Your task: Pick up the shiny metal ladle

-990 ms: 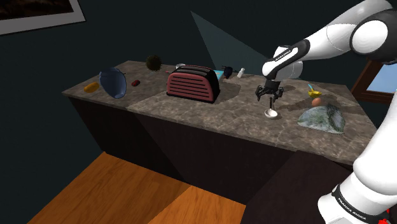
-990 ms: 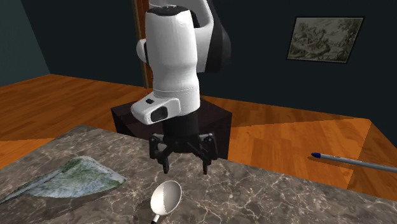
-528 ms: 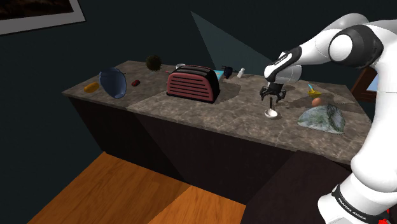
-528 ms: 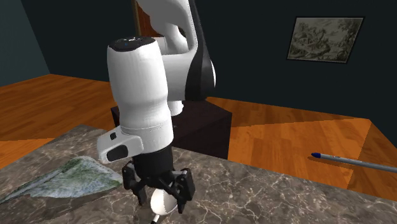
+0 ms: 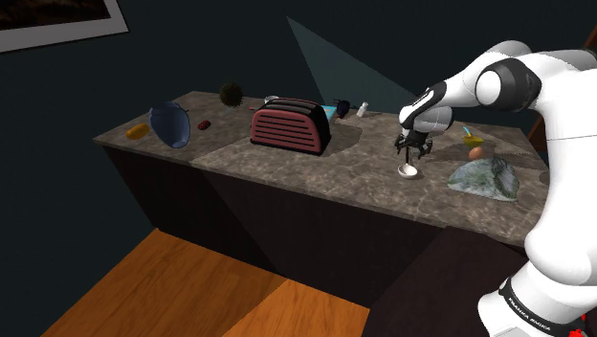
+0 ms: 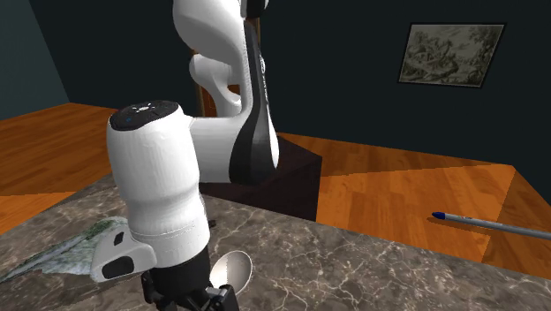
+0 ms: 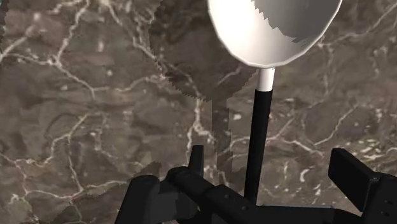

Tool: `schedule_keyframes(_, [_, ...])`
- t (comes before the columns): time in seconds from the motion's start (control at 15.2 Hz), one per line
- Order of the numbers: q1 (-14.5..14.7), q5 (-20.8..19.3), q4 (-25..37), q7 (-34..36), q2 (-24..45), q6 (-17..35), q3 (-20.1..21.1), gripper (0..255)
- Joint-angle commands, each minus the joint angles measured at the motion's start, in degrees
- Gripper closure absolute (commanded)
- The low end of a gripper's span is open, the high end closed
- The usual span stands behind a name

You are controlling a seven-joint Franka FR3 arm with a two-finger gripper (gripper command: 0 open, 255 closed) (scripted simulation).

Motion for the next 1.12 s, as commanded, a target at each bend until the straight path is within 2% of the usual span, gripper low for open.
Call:
schedule_keyframes(0.0, [-0.19, 0.37, 0.11, -0.21, 1.18, 1.1, 0.31, 0])
schedule_keyframes(0.26, [-0.48, 0.76, 0.41, -0.54, 2.69, 2.32, 0.7, 0])
schedule_keyframes(0.33, [-0.52, 0.78, 0.32, -0.6, 2.64, 2.36, 0.71, 255])
schedule_keyframes(1.06, [-0.25, 0.46, 0.15, -0.28, 1.51, 1.39, 0.39, 255])
